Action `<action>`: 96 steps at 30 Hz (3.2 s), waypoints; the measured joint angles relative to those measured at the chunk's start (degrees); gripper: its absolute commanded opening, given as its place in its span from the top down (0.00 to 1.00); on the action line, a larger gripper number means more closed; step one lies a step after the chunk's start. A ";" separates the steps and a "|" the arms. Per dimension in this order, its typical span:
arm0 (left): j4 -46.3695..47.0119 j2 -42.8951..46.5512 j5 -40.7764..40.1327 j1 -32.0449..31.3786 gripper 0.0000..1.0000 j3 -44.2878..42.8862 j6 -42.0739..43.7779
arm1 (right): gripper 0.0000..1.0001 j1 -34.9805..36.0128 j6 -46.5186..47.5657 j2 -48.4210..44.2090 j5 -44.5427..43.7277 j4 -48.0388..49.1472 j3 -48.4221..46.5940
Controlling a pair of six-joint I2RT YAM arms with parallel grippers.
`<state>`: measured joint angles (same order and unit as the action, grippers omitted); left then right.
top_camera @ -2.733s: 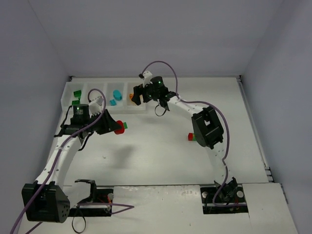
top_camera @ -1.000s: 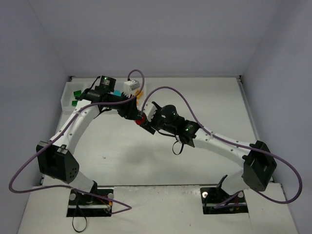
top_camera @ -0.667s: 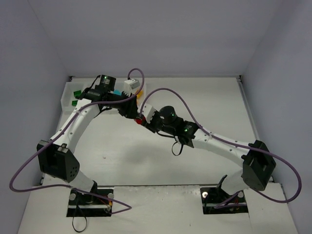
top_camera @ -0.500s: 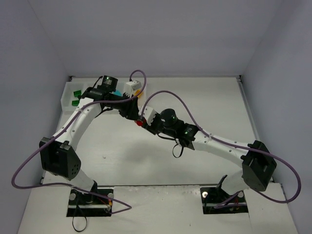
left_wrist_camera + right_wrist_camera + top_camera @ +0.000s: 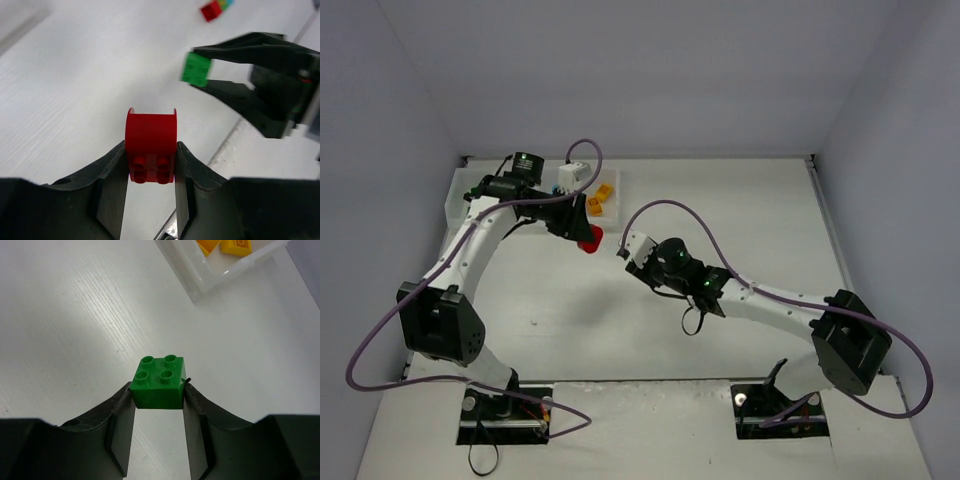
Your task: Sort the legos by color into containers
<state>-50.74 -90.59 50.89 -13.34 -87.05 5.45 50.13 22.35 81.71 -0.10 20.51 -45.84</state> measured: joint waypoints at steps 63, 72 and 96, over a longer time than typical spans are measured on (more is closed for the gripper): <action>18.53 3.63 -4.17 -11.39 0.30 6.75 -23.02 | 1.00 -1.09 -6.08 -7.37 9.16 -1.55 -4.09; 18.14 4.57 -4.42 -13.73 0.42 7.72 -22.27 | 1.00 -1.07 -6.95 -8.31 9.64 -2.56 -4.09; 16.65 4.22 -10.56 -10.03 0.93 7.96 -22.16 | 0.01 -2.38 -9.11 -8.50 6.32 -2.86 -3.54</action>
<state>-34.09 -86.37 40.34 -23.38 -79.09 -16.71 47.75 13.23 73.21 6.22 17.65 -49.39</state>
